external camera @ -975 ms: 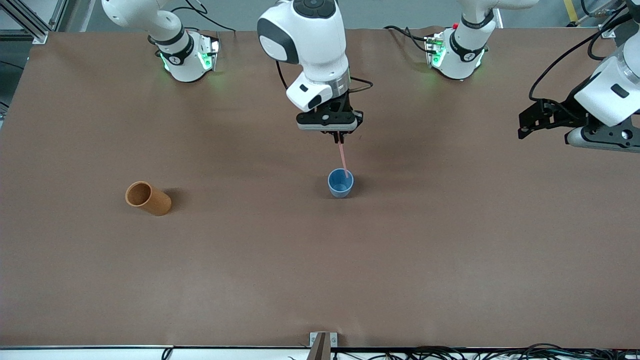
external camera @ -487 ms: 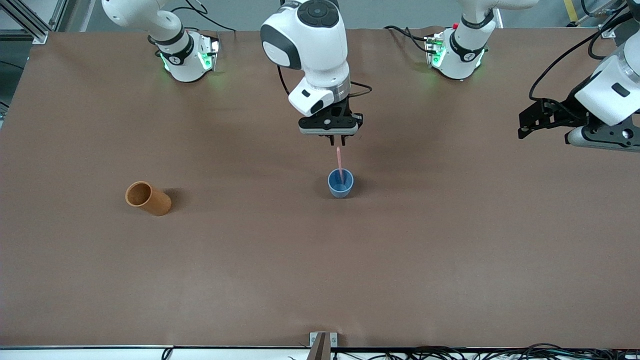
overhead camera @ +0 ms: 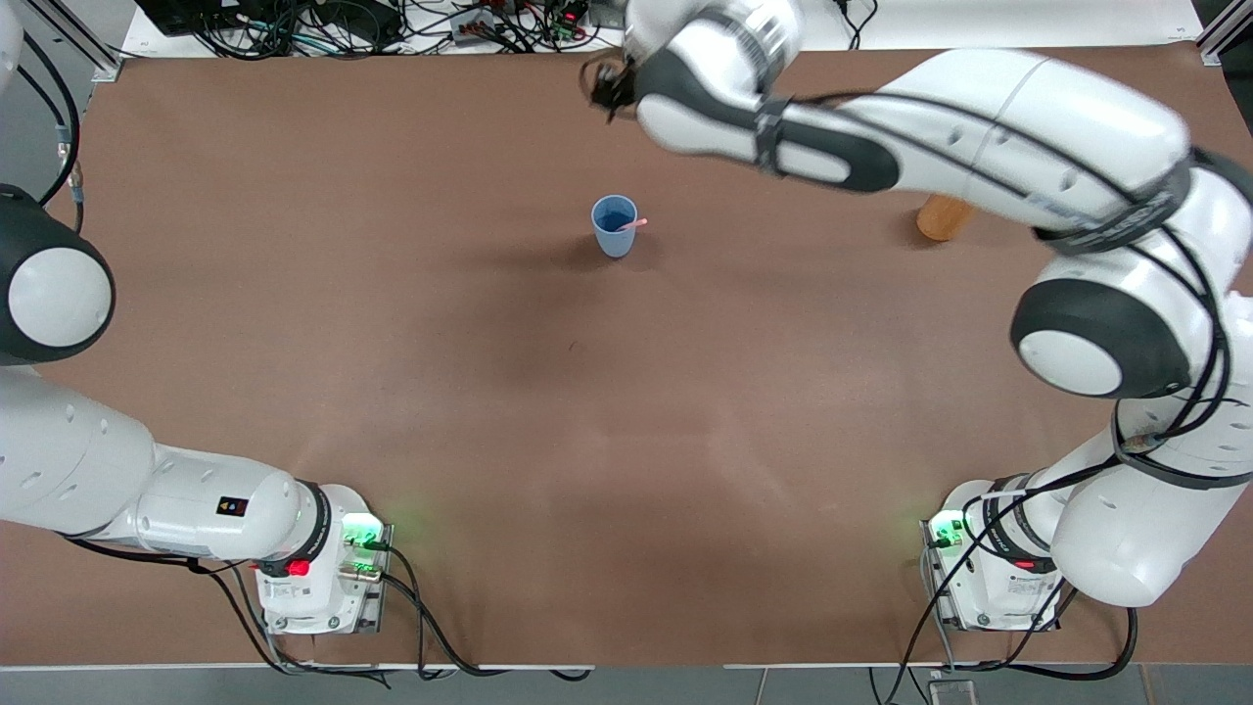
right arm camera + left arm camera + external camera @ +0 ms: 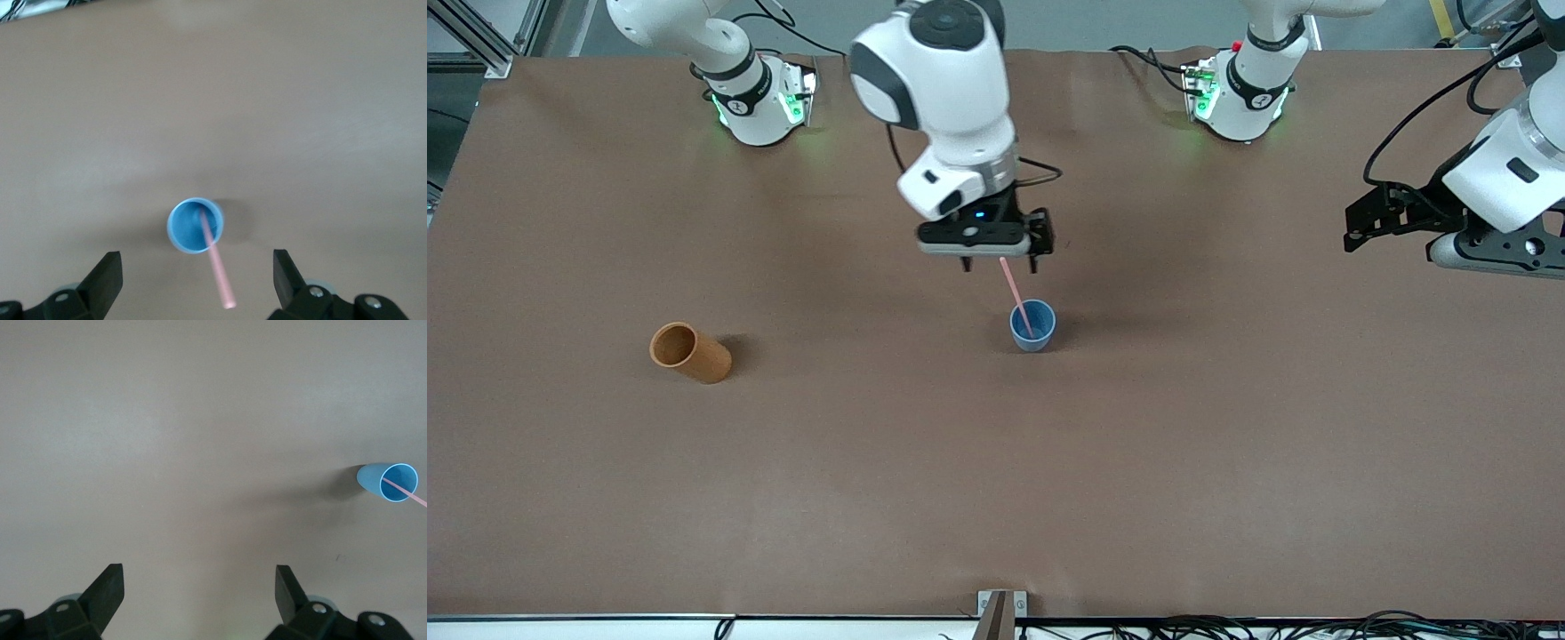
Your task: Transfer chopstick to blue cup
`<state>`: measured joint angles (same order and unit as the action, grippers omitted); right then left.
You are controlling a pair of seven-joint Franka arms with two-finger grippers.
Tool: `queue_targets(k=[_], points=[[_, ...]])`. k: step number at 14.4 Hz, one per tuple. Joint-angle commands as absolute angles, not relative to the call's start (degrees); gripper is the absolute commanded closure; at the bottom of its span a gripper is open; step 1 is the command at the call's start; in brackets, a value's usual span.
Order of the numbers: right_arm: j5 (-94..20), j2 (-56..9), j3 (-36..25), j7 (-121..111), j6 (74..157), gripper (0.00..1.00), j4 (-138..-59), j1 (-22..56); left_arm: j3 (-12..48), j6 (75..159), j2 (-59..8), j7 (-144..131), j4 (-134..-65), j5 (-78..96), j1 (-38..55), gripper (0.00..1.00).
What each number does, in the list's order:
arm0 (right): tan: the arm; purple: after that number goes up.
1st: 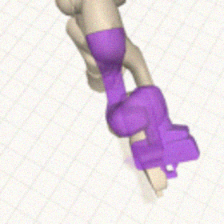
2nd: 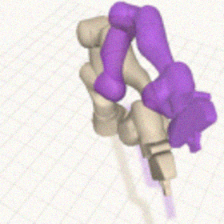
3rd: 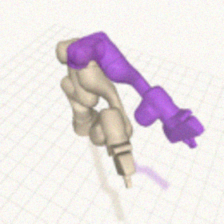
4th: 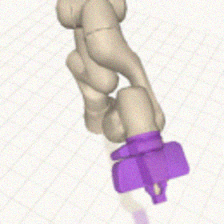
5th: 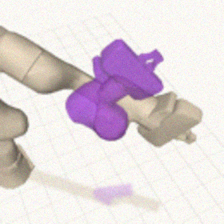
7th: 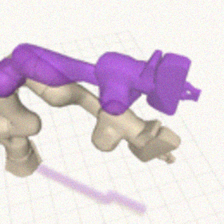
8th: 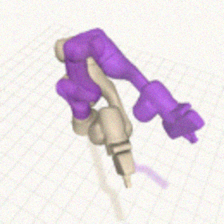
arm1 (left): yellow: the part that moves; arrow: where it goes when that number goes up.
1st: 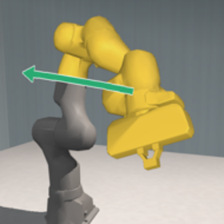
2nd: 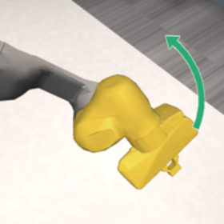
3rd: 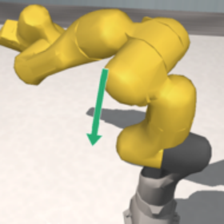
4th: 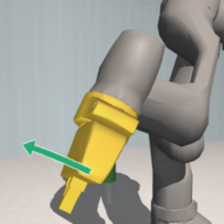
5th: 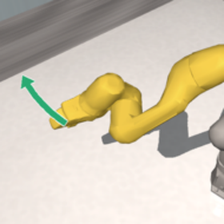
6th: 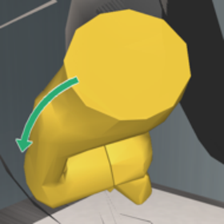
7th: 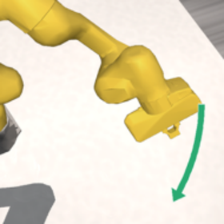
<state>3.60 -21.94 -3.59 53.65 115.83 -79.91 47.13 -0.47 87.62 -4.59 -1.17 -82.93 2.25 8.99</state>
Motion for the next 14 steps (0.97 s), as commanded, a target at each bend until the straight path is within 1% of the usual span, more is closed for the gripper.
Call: queue_targets(k=[1, 4, 7, 12, 14], points=[[3.69, -13.38, -2.72, 50.89, 107.35, 0.0, -81.91, 40.63, -0.88, 87.89, -4.75, -0.09, -82.44, 3.34, 8.96, 0.0], [3.43, -7.93, -2.72, 45.38, 97.76, 0.0, -82.61, 33.34, -1.05, 87.98, -4.57, -0.09, -82.35, 2.64, 8.88, 0.0], [3.43, -3.71, -2.72, 41.59, 91.86, 0.0, -85.06, 26.13, -1.14, 87.98, -4.48, -0.09, -82.27, 2.55, 8.88, 0.0], [3.43, 8.42, -2.81, 30.43, 92.46, 0.0, -99.73, 16.19, -1.14, 87.89, -4.48, -0.18, -82.18, 2.72, 8.79, 0.0], [3.43, 11.59, -2.81, 25.43, 92.55, 0.0, -103.26, 12.94, -1.14, 87.89, -4.48, -0.09, -82.18, 2.9, 8.79, 0.0]])
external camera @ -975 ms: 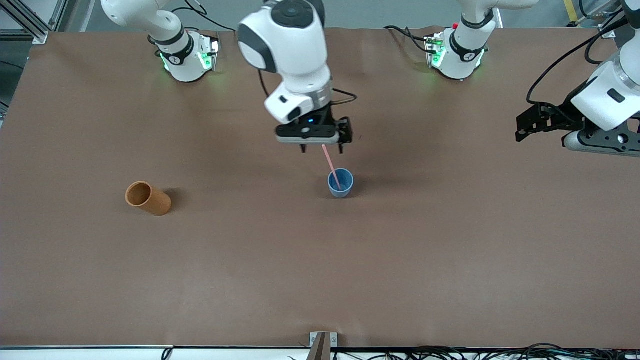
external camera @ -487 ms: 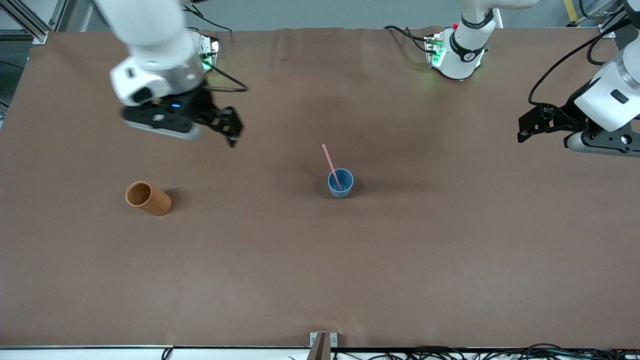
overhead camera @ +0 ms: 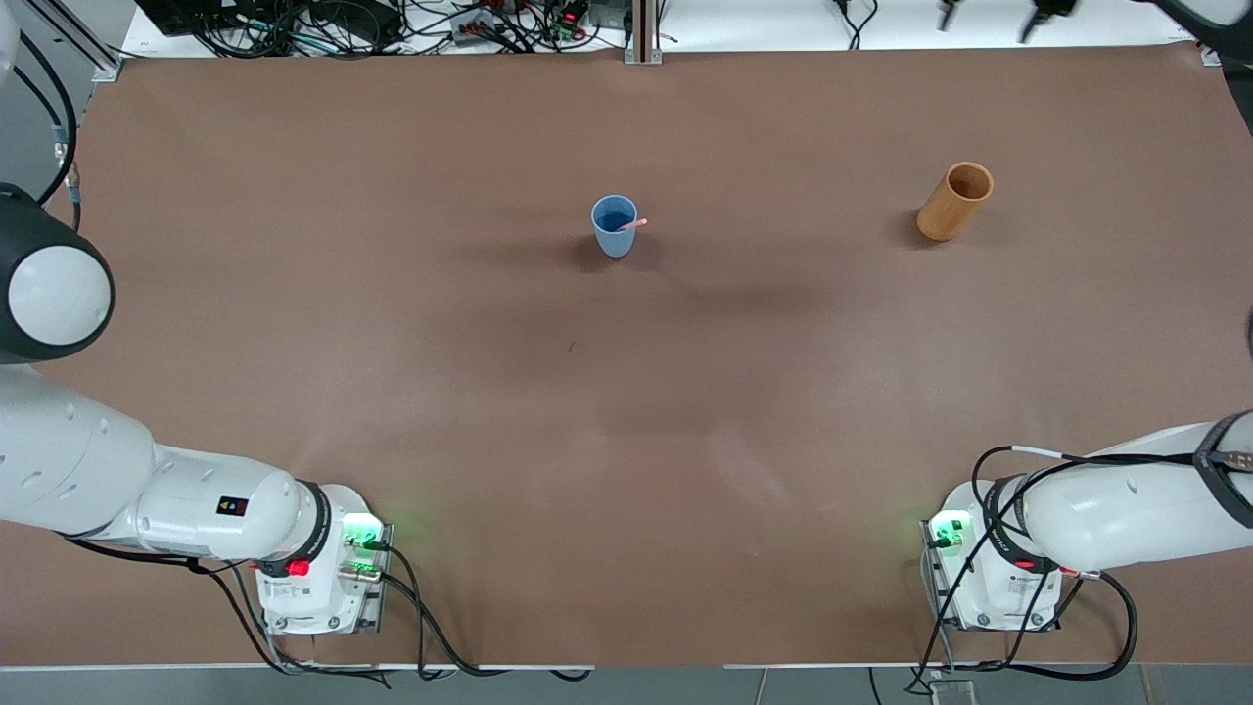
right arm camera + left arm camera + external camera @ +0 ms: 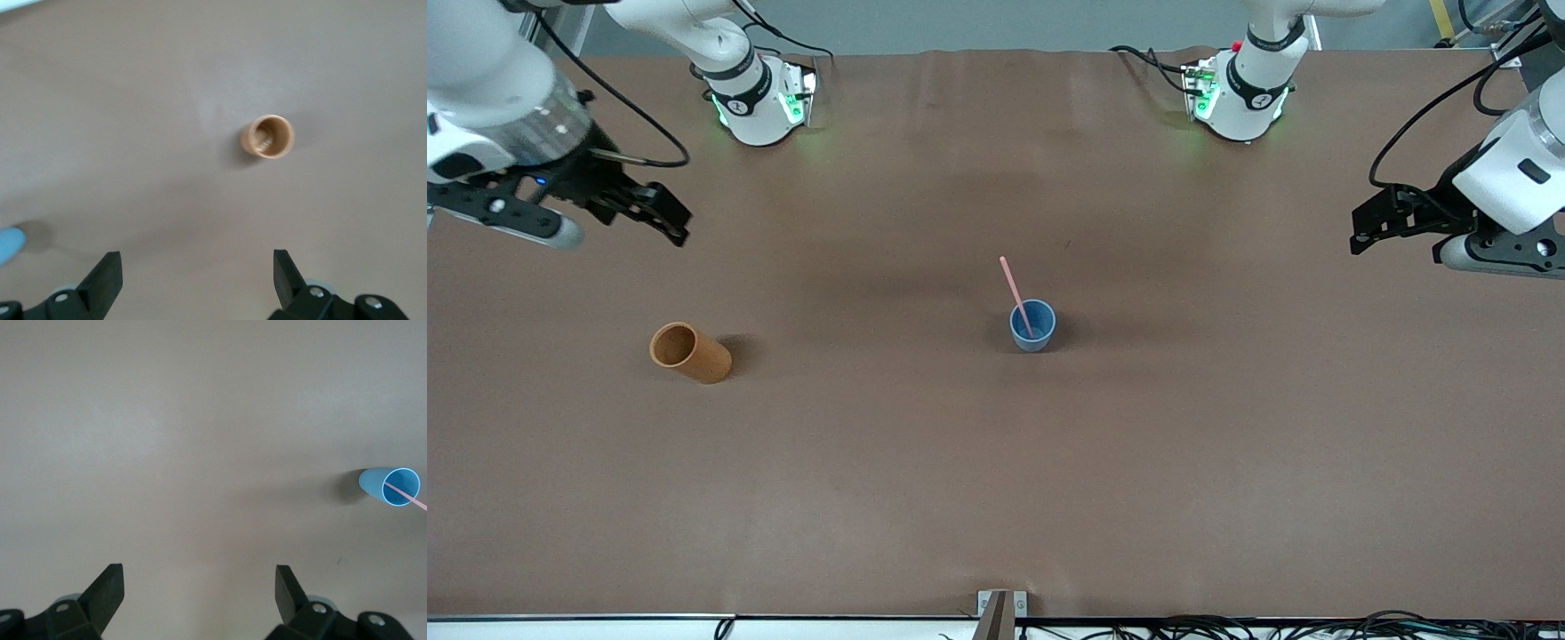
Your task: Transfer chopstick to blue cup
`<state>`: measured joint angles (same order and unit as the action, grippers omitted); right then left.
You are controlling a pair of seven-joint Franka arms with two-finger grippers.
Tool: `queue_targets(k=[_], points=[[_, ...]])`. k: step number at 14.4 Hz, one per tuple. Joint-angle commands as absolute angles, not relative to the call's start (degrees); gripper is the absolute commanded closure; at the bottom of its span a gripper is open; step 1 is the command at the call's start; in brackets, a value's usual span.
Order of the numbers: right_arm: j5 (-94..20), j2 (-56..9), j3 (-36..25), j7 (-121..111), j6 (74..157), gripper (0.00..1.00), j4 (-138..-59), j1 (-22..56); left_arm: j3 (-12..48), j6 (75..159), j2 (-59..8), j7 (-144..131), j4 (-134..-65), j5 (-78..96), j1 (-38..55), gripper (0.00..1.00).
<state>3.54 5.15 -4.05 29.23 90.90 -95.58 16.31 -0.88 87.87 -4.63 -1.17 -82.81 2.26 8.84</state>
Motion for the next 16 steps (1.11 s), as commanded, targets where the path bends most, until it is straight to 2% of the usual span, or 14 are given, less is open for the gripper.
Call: queue_targets(k=[1, 5, 9, 14, 16], points=[[3.43, 12.38, -2.81, 22.18, 92.55, 0.0, -104.05, 10.83, -1.14, 87.89, -4.48, -0.09, -82.18, 2.73, 8.79, 0.0], [3.34, 12.39, -2.9, 11.53, 92.55, 0.0, -103.54, 3.09, -1.14, 87.98, -4.31, 2.71, -82.18, 2.72, 8.09, 0.0], [3.34, 10.47, -2.9, 6.34, 92.37, 0.0, -97.75, -0.96, -1.14, 87.98, -4.39, 2.9, -82.18, 2.73, 7.65, 0.0], [2.99, 5.2, -2.55, 4.66, 86.42, 0.0, -86.77, -0.62, -1.05, 87.98, -4.57, 2.11, -82.09, 2.73, 7.65, 0.0], [2.99, 4.31, -2.37, 3.43, 83.59, 0.0, -85.69, -0.18, -1.05, 88.07, -4.57, 2.11, -82.09, 2.64, 7.73, 0.0]])
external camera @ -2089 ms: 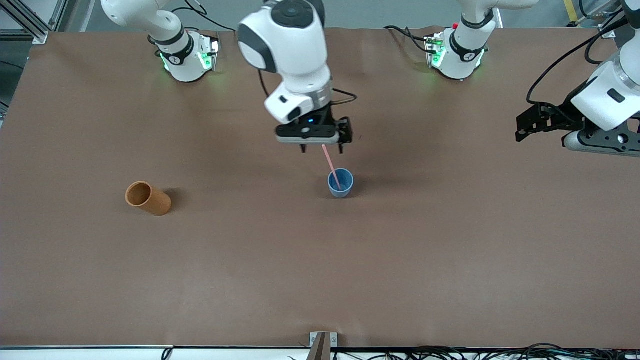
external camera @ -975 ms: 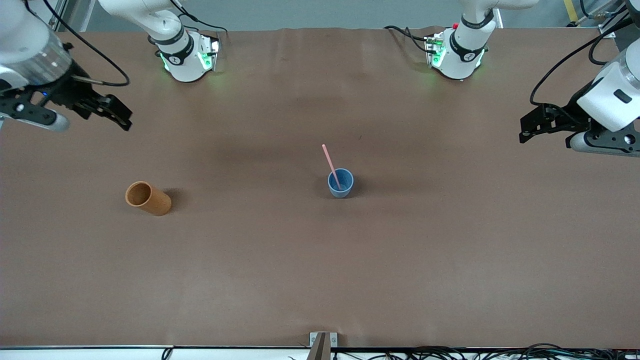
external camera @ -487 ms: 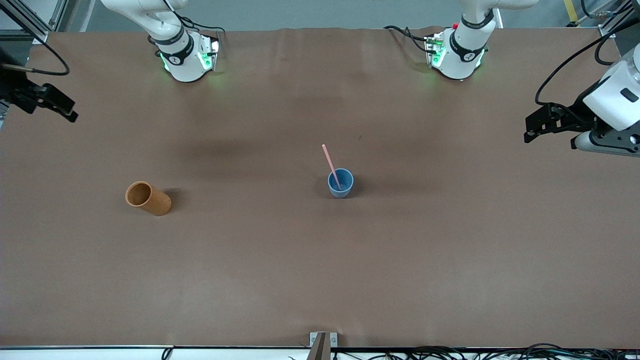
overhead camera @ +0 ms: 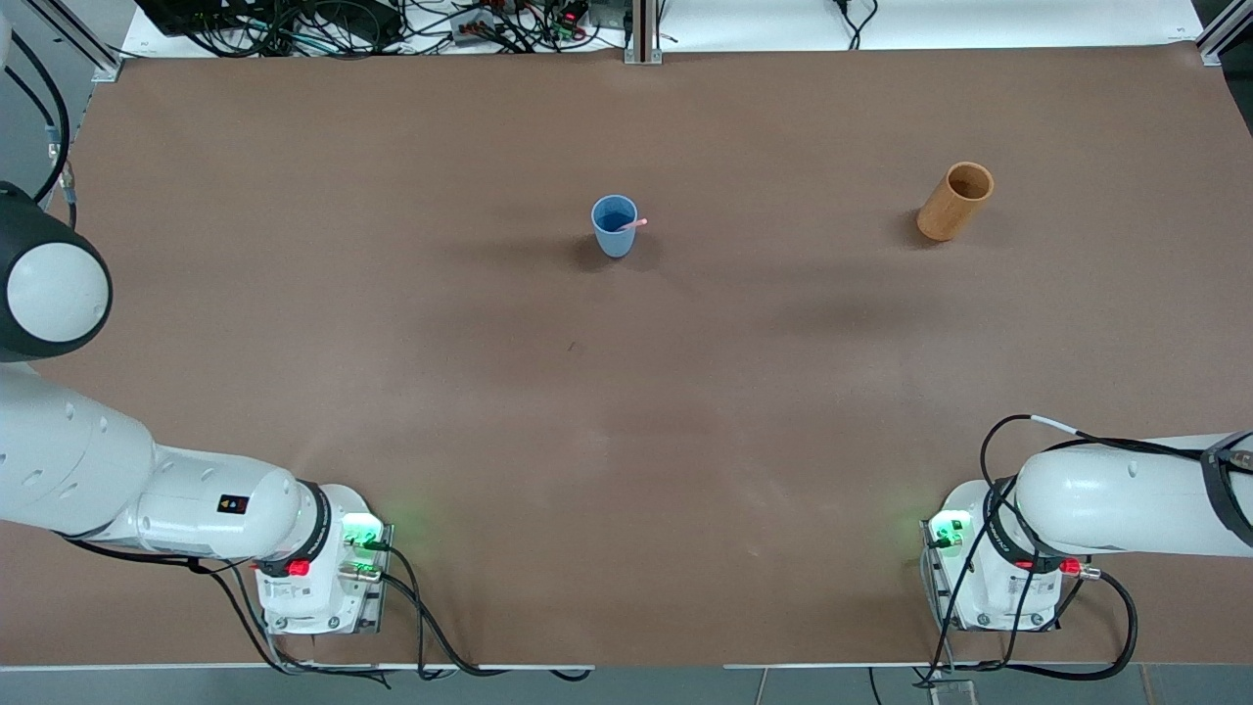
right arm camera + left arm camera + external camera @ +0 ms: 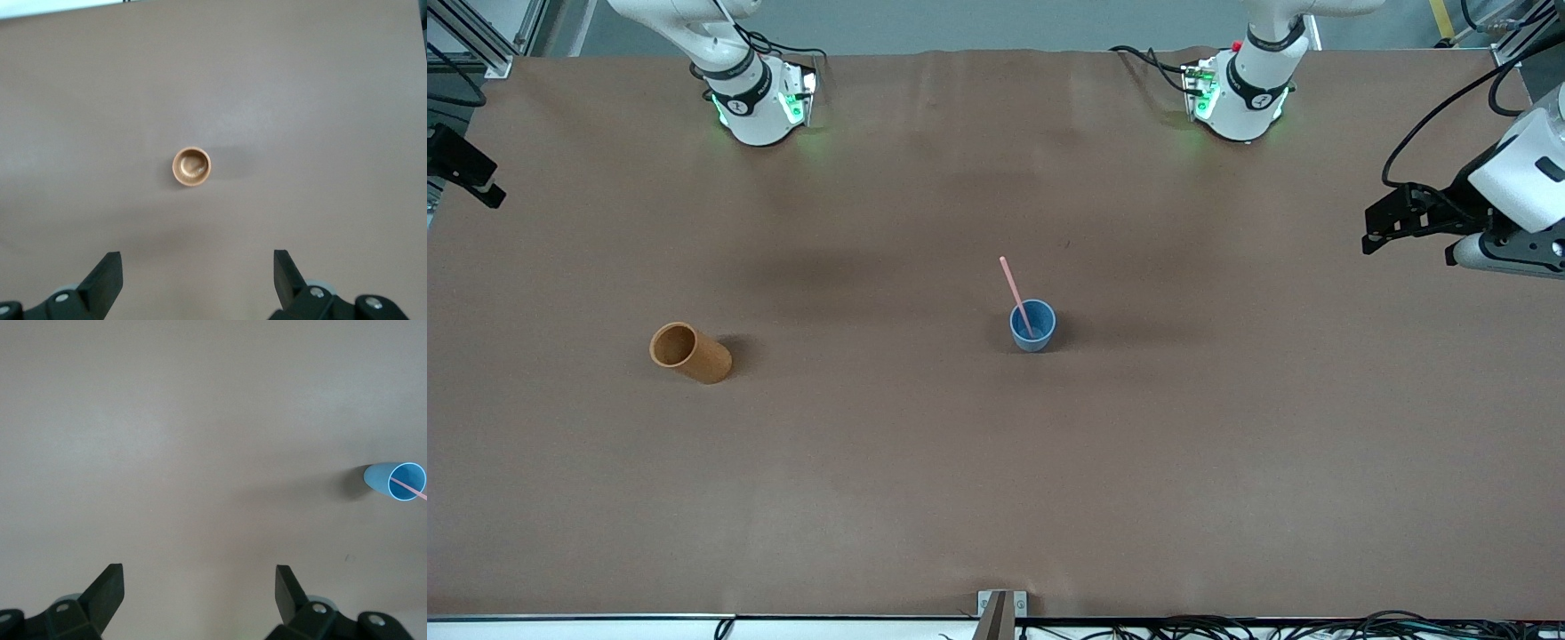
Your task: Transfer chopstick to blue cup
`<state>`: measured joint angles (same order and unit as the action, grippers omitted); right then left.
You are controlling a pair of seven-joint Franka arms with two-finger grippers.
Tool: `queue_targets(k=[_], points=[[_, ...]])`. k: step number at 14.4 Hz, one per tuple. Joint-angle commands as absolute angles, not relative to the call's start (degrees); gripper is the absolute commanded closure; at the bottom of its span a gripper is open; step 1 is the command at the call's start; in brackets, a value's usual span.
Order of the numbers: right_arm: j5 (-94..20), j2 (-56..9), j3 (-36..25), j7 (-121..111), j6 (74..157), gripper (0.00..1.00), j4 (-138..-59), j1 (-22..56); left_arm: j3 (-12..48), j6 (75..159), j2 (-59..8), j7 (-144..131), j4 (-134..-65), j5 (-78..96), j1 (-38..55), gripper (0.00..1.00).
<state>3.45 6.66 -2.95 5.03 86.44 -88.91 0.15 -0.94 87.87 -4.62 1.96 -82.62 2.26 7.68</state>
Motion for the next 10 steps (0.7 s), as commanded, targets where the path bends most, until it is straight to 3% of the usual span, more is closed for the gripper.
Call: queue_targets(k=[1, 10], points=[[2.99, 4.22, -2.29, 2.56, 83.41, 0.0, -86.13, 0.17, -0.88, 88.41, -4.31, 2.2, -82.44, 2.55, 8.0, 0.0], [-0.44, 0.97, -2.55, -0.79, 86.03, 0.0, -85.52, -0.35, 3.69, 88.86, -3.43, 2.46, -82.97, 2.64, 3.95, 0.0]])
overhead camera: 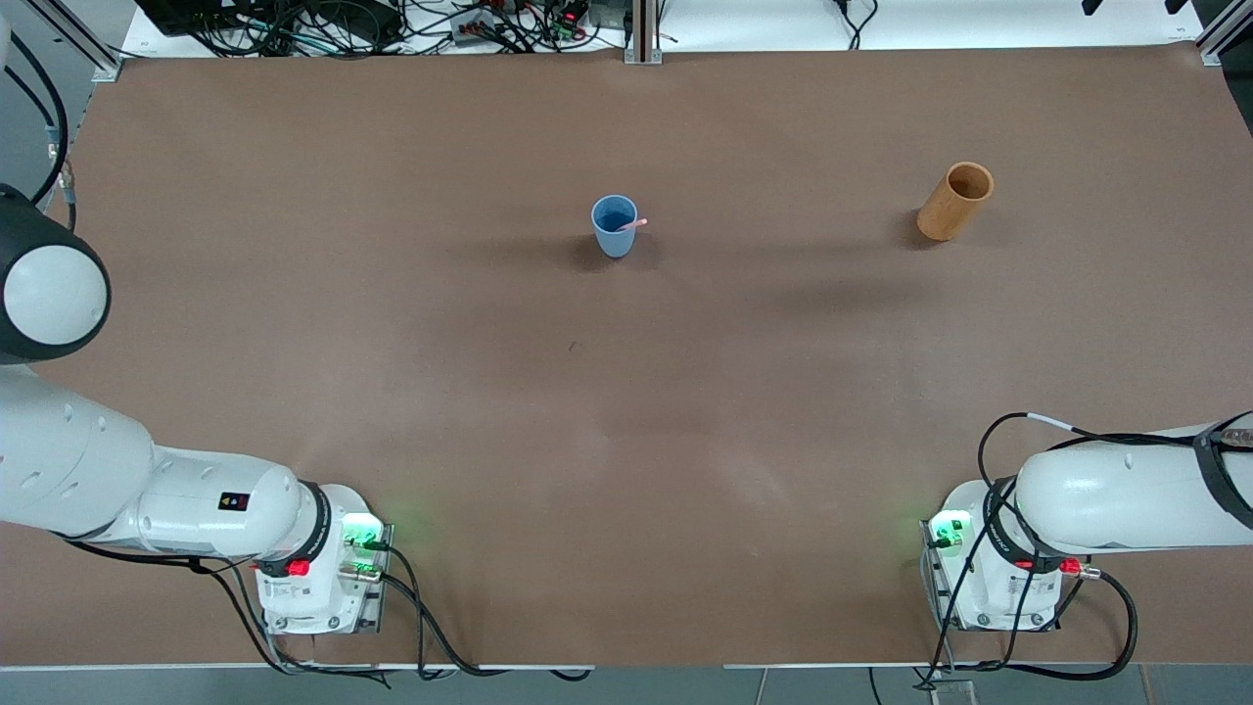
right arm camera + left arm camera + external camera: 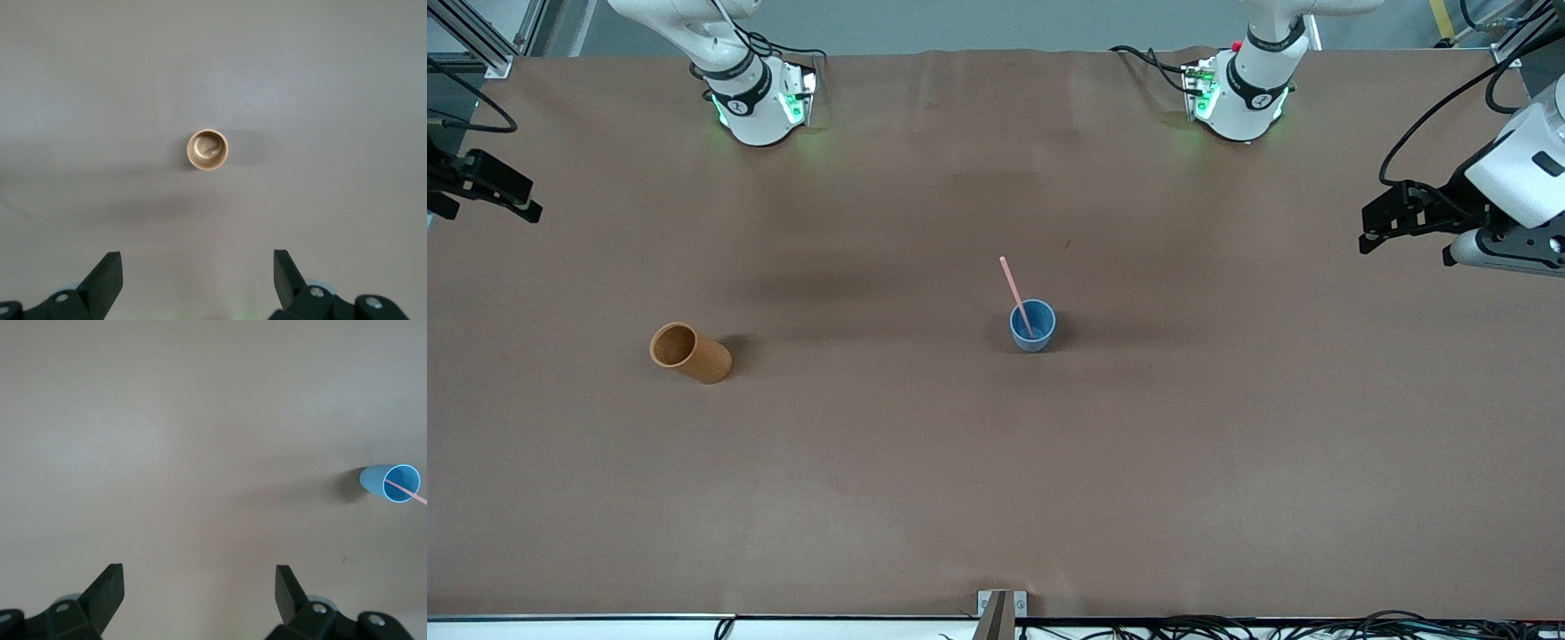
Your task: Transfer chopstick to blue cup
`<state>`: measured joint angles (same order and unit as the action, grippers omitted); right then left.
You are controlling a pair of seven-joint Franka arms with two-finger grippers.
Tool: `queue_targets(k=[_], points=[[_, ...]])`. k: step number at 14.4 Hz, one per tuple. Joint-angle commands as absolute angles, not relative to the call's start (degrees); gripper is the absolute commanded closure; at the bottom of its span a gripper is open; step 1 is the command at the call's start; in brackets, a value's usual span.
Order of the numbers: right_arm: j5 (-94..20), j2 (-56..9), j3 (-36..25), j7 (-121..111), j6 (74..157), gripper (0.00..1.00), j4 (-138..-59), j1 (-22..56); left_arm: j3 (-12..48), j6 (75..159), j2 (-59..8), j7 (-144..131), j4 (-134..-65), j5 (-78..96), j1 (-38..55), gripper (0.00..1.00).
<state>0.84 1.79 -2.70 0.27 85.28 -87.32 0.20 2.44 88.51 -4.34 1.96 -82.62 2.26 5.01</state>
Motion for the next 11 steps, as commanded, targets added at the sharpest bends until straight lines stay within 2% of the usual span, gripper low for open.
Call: queue_targets(k=[1, 11], points=[[-0.53, 1.05, -2.64, -0.79, 86.22, 0.0, -85.95, -0.35, 3.69, 88.77, -3.43, 2.37, -82.88, 2.64, 3.96, 0.0], [-0.79, 1.14, -2.64, -3.69, 86.31, 0.0, -87.1, -0.7, 3.52, 88.77, -3.78, 2.2, -82.18, 2.11, 3.78, 0.0]])
